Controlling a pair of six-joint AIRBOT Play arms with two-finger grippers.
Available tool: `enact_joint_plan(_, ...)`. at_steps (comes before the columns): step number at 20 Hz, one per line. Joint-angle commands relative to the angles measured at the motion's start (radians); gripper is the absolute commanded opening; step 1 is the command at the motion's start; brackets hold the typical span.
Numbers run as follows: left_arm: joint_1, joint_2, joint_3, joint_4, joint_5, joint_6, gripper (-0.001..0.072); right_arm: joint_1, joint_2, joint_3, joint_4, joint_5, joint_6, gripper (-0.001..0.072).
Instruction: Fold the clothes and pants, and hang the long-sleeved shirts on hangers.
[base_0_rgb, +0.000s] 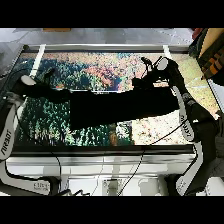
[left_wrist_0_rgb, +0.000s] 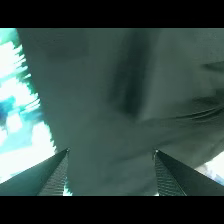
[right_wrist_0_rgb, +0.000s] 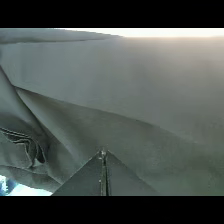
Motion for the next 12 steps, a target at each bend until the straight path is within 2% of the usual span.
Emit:
enact_joint_plan(1,0.085,-0.044,-0.03,0.027,-0.032,0.051,0.0558,0.001,0.001,0.001,-0.001,0.0,-0.015,0.0018)
enact_joint_plan(4,0.076,-0.109,-0.039,-0.016,-0.017,0.103,0.0558,0.001,0.001,0.001,0.0,0.002,-0.015,0.0018)
enact_joint_plan(8,0.073,-0.163,-0.039,-0.102,0.067,0.107,0.0542,0.001,0.001,0.001,0.009,0.002,-0.015,0.0019)
enact_joint_plan(11,0.058,-0.202,-0.039,-0.107,0.068,0.106,0.0529,0.001,0.001,0.001,0.015,0.001,-0.015,0.0018)
enact_joint_plan(12,0.048,-0.214,-0.039,-0.109,0.068,0.106,0.0477,0.001,0.001,0.001,0.015,0.001,-0.015,0.0018)
